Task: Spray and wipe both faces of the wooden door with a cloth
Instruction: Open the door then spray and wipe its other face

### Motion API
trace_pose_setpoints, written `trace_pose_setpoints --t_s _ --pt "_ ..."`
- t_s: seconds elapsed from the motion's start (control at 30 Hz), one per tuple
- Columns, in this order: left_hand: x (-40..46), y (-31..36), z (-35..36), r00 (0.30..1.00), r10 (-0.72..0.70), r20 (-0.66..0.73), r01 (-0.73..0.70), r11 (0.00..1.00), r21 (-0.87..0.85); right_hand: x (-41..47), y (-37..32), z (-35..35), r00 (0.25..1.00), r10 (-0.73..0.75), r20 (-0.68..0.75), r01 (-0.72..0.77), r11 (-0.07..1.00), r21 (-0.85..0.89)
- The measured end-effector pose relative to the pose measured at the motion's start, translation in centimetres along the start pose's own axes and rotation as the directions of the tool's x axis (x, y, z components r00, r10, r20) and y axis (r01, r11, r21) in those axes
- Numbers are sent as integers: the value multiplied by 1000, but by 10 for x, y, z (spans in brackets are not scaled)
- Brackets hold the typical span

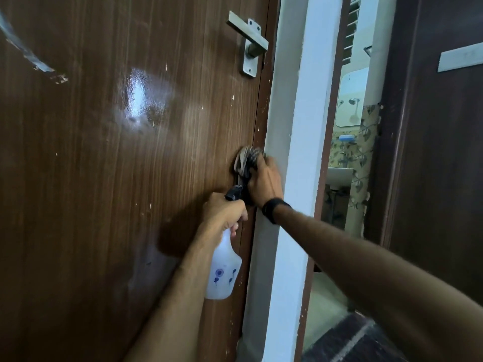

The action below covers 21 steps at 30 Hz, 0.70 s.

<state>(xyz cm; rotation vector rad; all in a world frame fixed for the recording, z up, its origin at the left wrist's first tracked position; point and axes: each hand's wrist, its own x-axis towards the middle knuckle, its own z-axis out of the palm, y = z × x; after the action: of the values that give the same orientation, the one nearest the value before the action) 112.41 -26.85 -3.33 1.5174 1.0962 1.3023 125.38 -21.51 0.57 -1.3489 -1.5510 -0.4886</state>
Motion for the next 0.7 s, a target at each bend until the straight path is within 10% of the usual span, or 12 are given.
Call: trace_pose_setpoints --t_s 0.4,0.57,0.7 --pt "-2 -6 -19 997 2 -76 -2 1000 3 -39 12 21 1000 18 16 -17 1000 -15" --pt "-19 4 -47 990 -13 -138 9 1000 -27 -45 -37 16 919 -386 78 386 922 19" --pt "-32 9 -89 984 -21 -175 20 1000 -7 -61 -64 37 929 -369 -7 368 922 119"
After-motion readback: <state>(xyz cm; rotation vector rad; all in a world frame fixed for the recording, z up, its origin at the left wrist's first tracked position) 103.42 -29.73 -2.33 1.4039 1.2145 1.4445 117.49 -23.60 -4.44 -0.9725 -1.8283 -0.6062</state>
